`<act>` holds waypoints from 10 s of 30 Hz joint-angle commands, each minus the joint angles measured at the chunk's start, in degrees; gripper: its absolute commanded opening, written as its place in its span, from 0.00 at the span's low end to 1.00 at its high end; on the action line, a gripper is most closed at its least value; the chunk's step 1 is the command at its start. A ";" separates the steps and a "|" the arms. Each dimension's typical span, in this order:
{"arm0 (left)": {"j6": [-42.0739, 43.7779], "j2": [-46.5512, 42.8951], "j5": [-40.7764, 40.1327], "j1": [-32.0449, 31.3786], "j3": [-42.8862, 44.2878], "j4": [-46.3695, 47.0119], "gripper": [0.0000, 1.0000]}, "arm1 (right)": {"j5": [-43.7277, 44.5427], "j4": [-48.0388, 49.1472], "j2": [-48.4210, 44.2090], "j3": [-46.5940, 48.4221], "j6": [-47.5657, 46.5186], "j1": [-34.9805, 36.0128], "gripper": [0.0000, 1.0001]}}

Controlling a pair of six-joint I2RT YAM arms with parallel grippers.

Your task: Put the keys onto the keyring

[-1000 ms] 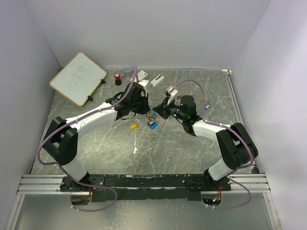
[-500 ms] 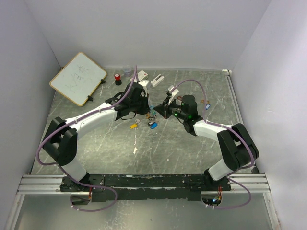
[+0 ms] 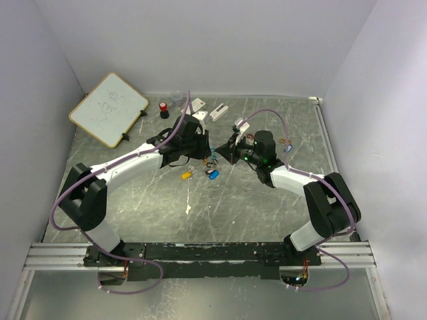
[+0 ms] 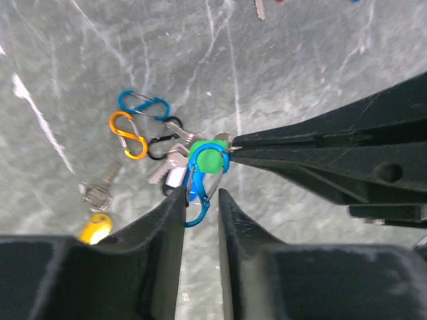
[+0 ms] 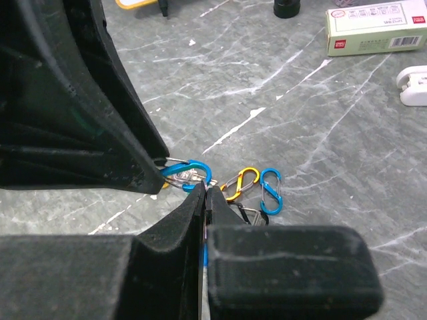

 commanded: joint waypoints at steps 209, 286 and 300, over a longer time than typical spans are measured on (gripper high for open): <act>-6.38 23.19 -27.54 -1.80 1.64 -1.31 0.41 | 36.91 -23.82 -9.01 -0.24 15.55 0.83 0.59; -1.07 8.87 -28.39 0.02 3.90 -5.64 0.07 | 28.70 -24.75 -1.89 4.72 11.25 4.92 0.57; -3.50 -5.00 -21.50 11.15 -6.56 -4.21 0.07 | 27.27 -28.66 14.71 20.33 2.57 17.84 0.57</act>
